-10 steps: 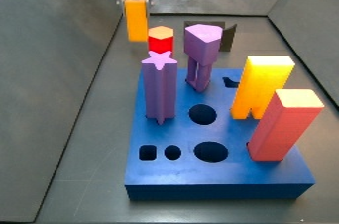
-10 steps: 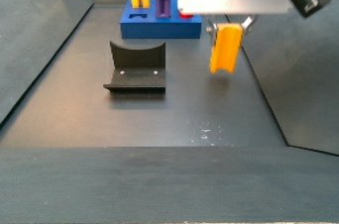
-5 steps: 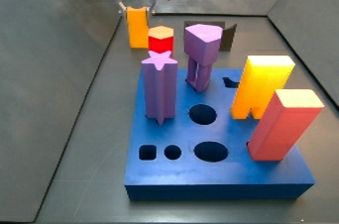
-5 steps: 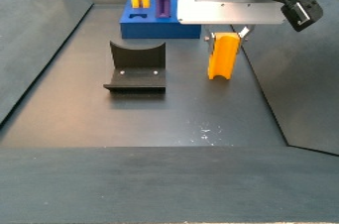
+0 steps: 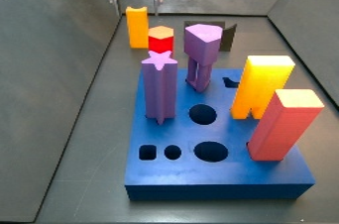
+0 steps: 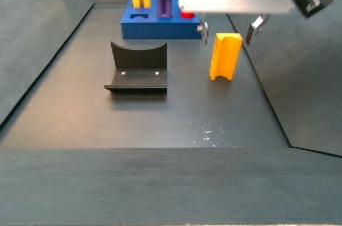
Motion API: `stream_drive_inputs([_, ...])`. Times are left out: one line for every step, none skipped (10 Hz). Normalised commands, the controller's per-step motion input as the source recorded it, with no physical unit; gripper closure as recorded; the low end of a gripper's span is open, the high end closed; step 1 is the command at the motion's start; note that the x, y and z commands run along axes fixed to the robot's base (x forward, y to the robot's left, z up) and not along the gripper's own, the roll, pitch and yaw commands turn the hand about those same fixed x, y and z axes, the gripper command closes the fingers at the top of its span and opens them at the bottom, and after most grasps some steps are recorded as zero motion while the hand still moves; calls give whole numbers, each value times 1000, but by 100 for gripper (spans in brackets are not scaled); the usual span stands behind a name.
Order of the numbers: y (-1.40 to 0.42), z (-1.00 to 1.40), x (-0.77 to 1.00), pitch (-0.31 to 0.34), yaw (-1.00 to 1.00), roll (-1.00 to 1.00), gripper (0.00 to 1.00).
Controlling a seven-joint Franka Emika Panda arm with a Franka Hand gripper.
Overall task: Pick up the arch object. Move up. Rotate the arch object. Move to above the board. Insert the arch object.
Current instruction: Rotate the arch object.
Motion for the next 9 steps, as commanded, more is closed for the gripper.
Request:
stream_drive_inputs([4, 763, -24, 54, -53, -11, 0])
stream_drive_inputs([4, 543, -19, 57, -52, -12, 0])
stream_drive_inputs([5, 316, -14, 60, -52, -13, 0])
stream_drive_inputs([0, 0, 0, 5, 1000, -1, 0])
stream_drive_inputs([0, -98, 12, 5, 1000, -1, 0])
stream_drive_inputs([-7, -109, 35, 4, 1000, -1, 0])
stream_drive_inputs([-6, -67, 37, 3, 1000, -1, 0])
stream_drive_inputs([-6, -51, 34, 3, 1000, -1, 0])
stream_drive_inputs([-6, -50, 34, 3, 1000, -1, 0])
